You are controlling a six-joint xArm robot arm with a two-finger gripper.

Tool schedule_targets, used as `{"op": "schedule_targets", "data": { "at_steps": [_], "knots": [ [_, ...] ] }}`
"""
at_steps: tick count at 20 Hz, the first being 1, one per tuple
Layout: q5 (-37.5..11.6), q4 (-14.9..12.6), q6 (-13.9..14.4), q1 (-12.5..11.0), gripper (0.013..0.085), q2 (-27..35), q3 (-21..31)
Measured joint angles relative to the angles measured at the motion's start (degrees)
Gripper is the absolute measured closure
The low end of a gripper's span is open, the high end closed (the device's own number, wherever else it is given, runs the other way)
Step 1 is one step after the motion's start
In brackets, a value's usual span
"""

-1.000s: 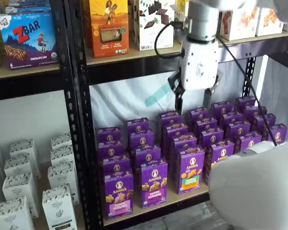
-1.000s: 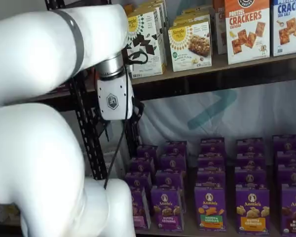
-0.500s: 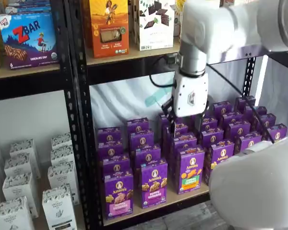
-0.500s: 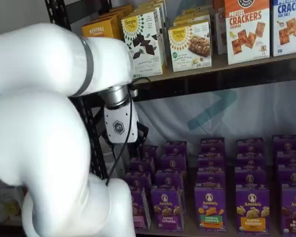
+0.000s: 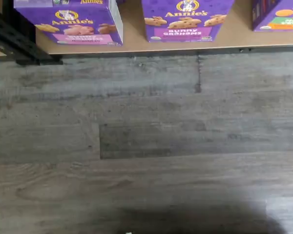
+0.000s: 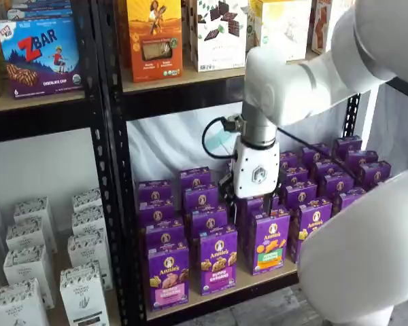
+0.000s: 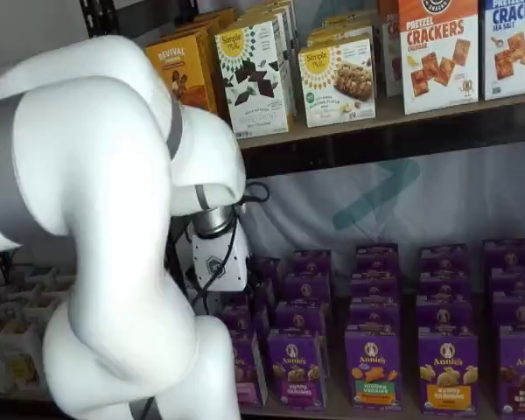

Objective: Pick up the purple box with a pink patch in the middle, on the bottom shelf, the first box from the left

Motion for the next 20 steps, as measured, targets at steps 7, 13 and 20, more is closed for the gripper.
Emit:
{"op": "schedule_targets", "data": {
  "at_steps": [7, 13, 20],
  "knots": [
    [-12.1, -0.2, 1.3, 1.3, 0.0130, 10.7, 1.2],
    [-20.4, -0.4, 1.7, 1.8, 0.0130, 20.3, 0.1],
    [-26.0, 0.2, 1.5, 2.3, 0.0130, 31.3, -3.7]
  ]
}}
